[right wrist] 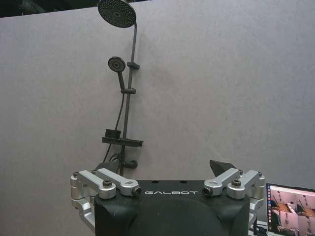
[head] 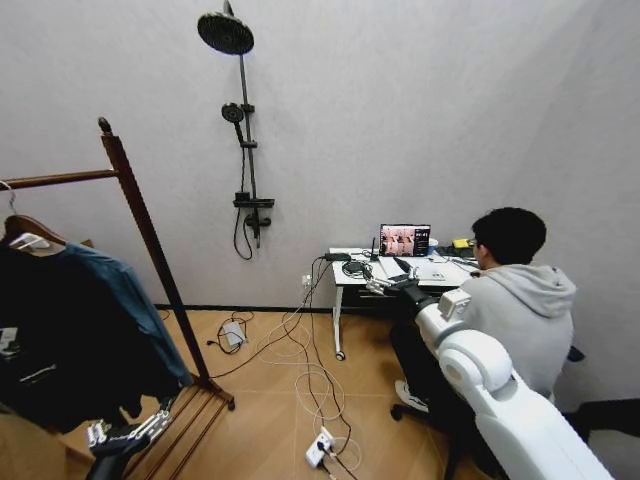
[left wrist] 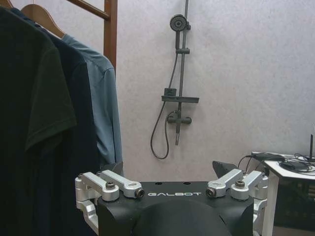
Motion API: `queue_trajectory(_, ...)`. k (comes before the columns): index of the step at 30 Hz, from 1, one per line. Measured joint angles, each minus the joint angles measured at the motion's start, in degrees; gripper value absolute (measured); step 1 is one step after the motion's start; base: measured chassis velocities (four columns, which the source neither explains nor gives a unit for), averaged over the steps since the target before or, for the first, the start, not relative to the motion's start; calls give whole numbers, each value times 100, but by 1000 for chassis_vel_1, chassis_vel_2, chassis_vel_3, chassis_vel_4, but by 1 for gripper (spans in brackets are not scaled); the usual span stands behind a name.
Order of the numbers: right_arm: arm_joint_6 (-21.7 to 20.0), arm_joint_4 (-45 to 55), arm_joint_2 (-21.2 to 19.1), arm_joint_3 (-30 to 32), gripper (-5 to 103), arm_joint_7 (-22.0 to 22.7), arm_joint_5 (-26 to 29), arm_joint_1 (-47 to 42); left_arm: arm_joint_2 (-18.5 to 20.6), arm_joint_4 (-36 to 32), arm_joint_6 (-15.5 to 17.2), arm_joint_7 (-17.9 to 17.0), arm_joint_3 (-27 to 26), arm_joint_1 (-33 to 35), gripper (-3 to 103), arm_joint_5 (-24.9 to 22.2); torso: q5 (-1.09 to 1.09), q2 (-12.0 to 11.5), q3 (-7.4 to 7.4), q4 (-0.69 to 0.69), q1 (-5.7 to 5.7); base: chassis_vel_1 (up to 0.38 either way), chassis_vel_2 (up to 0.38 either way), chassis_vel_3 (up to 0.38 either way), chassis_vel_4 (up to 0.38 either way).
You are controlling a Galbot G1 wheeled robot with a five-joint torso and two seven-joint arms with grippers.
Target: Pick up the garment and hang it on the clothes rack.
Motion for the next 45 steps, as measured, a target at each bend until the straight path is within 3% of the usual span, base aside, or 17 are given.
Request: queue_trajectory(45,22,-45,54,-137,100,-20,-49,69,0,0,0,0,0,0,100,0,-1,1,0,0,-2,161,-191,-186,162)
